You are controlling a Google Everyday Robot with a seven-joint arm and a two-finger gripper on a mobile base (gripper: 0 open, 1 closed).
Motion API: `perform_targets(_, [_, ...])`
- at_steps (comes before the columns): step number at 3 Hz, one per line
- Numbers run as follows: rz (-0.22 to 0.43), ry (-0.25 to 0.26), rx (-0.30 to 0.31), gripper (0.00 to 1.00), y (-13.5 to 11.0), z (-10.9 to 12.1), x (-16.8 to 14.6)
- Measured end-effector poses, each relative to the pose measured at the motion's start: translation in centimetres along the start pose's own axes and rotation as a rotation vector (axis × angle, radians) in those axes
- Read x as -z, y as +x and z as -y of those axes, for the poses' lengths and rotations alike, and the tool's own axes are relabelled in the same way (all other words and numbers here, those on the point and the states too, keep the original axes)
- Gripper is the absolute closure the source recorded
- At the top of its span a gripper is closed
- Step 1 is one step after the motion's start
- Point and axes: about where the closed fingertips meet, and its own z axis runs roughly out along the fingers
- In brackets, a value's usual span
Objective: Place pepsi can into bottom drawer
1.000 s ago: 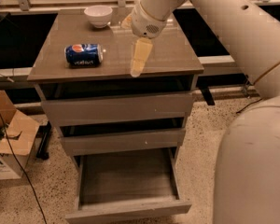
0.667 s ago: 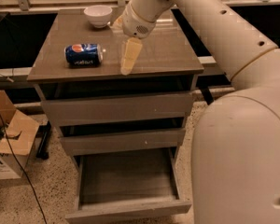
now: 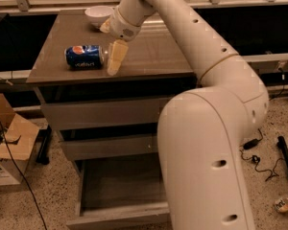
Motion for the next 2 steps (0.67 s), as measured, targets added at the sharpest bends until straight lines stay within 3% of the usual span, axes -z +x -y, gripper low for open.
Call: perform_targets(2, [0.038,-0.042,0.030,0.00,-2.5,1.7,-3.6])
